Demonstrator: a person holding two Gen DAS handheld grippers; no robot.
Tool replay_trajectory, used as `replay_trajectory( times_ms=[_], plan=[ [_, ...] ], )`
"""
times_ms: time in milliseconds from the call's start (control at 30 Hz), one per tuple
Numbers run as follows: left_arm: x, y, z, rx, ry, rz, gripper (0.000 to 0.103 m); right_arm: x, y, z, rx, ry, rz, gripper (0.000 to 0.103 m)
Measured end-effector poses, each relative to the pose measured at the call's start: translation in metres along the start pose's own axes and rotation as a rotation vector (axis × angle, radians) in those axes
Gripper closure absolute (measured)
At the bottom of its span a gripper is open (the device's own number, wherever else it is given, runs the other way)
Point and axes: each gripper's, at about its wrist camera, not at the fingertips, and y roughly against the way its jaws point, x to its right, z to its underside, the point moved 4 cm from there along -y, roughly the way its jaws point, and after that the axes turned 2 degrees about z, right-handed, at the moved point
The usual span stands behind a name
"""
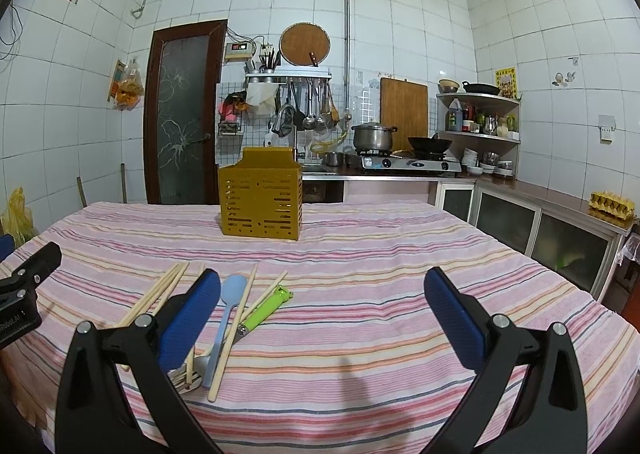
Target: Organize utensils
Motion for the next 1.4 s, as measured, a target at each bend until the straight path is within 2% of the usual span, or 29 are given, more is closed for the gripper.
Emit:
replay_trajectory(
  times_ms=[333,500,633,767,900,1033,1200,1300,1400],
  plan=[
    [0.001,-0.003,0.003,-0.019,0.000,0.002,0.005,0.001,-0.002,-0.001,0.004,-0.009,-0.018,0.004],
    [0.003,-0.012,0.008,-0.081,-0.007,0.019,0.005,-0.003,-0.010,0.002,-0.031,0.002,-0.025,0.004],
    [0.000,-0.021,0.011,-0.138,0.010,0.044,0.005,-0.005,-0.022,0.004,-0.093,0.007,-0.016,0.004],
    [-0.004,-0.040,0.010,-0.209,0.031,0.059,0.005,-0.009,-0.041,0.005,-0.182,-0.008,-0.040,0.004],
    [-0.006,-0.064,0.005,-0.292,0.021,0.068,0.005,-0.015,-0.057,0.002,-0.223,-0.019,-0.044,0.004],
    [-0.012,-0.091,-0.004,-0.364,0.036,0.111,0.005,-0.022,-0.076,-0.004,-0.241,0.000,-0.013,0.004],
    [-0.006,-0.127,-0.016,-0.424,-0.014,0.162,0.005,-0.029,-0.102,-0.004,-0.315,0.022,0.018,0.004],
    [0.002,-0.154,-0.011,-0.495,-0.028,0.194,0.005,-0.027,-0.116,0.000,-0.371,0.004,0.033,0.004],
    [0.007,-0.174,-0.003,-0.535,-0.045,0.192,0.005,-0.027,-0.130,0.007,-0.422,-0.005,0.058,0.004]
  ],
)
